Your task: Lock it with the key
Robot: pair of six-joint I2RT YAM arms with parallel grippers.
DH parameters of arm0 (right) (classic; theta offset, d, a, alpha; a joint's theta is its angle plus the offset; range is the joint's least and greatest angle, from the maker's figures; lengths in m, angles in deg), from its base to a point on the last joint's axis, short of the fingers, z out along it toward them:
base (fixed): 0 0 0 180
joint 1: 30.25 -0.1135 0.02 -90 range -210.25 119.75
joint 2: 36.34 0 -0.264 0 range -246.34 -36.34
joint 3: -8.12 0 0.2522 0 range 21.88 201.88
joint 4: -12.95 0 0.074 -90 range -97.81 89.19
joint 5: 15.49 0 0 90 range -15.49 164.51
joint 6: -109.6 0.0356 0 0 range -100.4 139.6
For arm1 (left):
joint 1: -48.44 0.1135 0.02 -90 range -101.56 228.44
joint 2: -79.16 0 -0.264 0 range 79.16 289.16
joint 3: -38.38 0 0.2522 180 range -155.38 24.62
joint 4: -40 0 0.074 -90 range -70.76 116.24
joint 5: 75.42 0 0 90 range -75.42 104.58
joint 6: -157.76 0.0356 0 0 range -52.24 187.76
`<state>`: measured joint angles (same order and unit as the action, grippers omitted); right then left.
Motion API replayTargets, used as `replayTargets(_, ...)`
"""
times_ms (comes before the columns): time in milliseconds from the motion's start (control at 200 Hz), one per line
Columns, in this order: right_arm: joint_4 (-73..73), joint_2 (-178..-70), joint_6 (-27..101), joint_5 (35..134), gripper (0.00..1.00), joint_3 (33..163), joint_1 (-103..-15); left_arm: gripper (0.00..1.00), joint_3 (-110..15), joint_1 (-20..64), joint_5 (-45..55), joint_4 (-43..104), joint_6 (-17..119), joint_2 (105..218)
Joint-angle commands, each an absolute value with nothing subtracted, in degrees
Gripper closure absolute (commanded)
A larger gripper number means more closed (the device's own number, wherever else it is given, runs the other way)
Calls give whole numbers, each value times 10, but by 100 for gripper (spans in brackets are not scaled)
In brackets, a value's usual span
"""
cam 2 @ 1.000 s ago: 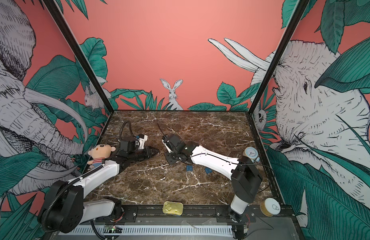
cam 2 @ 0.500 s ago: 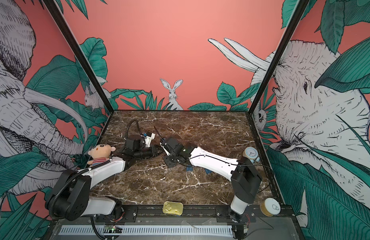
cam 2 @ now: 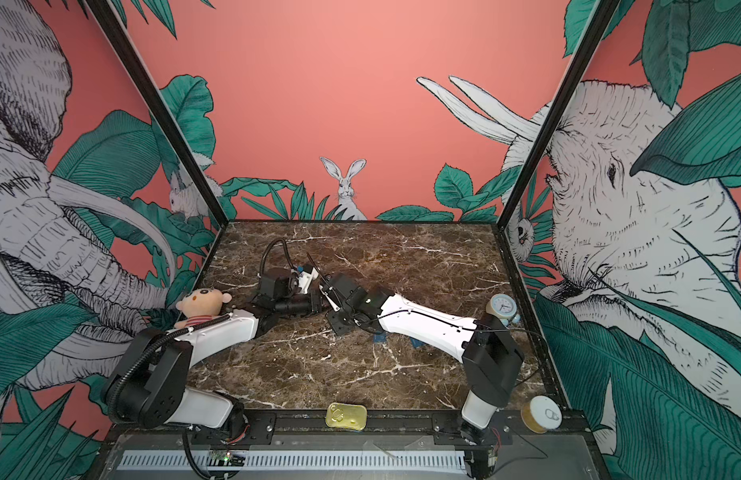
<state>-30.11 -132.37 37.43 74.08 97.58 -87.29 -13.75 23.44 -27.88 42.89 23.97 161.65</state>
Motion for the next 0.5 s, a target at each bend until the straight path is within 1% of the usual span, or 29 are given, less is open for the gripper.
replayTargets(0, -297, -1328, 368, 729, 85, 997, -878, 75, -149, 232, -295, 444, 237, 1616)
replayTargets(495, -297, -1326, 364, 723, 85, 1003, -878, 79, -155, 227, -326, 447, 236, 1627)
